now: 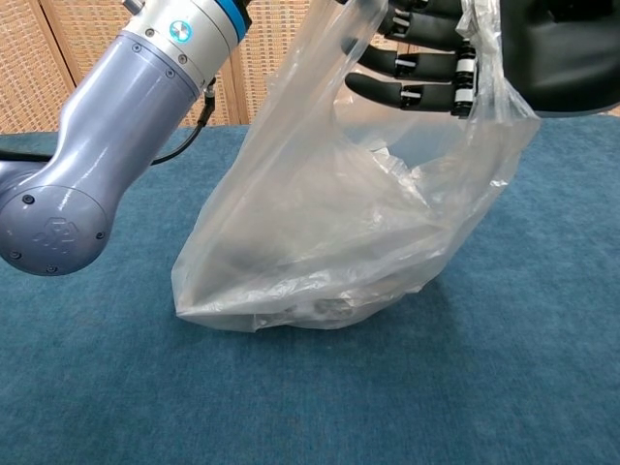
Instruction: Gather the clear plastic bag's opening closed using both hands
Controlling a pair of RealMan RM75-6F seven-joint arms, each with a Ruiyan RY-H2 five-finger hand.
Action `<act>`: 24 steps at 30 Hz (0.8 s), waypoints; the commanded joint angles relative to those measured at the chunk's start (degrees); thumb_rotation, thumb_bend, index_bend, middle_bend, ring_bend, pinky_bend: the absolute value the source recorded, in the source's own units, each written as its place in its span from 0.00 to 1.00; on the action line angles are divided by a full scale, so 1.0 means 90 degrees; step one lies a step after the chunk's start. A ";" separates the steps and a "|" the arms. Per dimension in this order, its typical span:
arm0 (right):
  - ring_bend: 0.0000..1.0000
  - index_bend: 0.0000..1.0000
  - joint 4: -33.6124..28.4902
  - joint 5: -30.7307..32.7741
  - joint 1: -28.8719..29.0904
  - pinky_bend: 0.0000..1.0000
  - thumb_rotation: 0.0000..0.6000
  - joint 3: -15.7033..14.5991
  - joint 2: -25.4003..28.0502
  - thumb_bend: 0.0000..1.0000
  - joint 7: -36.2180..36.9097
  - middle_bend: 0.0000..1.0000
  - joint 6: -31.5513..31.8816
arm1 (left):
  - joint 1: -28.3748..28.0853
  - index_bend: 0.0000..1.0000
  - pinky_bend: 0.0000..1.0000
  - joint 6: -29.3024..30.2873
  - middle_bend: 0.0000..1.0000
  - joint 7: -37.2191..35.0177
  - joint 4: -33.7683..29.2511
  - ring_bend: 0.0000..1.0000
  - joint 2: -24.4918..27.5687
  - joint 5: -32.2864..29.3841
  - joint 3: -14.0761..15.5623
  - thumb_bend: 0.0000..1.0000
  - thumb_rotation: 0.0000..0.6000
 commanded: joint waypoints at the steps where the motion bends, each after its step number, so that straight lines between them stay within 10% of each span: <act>1: 0.28 0.32 0.0033 -0.0004 0.0022 0.25 1.00 -0.0037 0.0011 0.07 0.0021 0.43 0.0052 | 0.0023 0.00 0.12 -0.0033 0.00 -0.0019 -0.0029 0.00 0.0016 -0.0031 0.0003 0.38 1.00; 24: 0.29 0.34 0.0192 -0.0052 0.0094 0.25 1.00 -0.0315 0.0050 0.09 0.0339 0.43 0.0434 | 0.0429 0.00 0.13 -0.0850 0.00 -0.0552 -0.0971 0.00 0.1163 -0.0258 0.0229 0.13 1.00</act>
